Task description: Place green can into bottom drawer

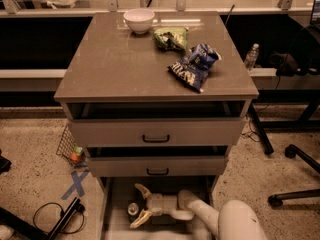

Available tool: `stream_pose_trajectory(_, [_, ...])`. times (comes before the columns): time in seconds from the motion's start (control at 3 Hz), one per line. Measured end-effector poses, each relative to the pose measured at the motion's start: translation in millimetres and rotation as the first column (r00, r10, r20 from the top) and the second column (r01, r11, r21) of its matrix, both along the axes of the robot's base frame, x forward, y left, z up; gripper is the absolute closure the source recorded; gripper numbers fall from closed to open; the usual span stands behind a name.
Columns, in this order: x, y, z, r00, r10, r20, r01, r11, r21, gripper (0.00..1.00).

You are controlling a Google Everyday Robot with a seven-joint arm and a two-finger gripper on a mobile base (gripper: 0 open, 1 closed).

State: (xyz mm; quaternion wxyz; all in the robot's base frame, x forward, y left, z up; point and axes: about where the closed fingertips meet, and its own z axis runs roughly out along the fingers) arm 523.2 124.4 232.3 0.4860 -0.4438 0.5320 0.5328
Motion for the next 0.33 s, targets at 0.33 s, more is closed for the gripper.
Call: stream_pose_trajectory(0.33, [0.0, 0.1, 0.0, 1.0, 0.0, 0.0, 0.0, 1.0, 0.0, 0.0])
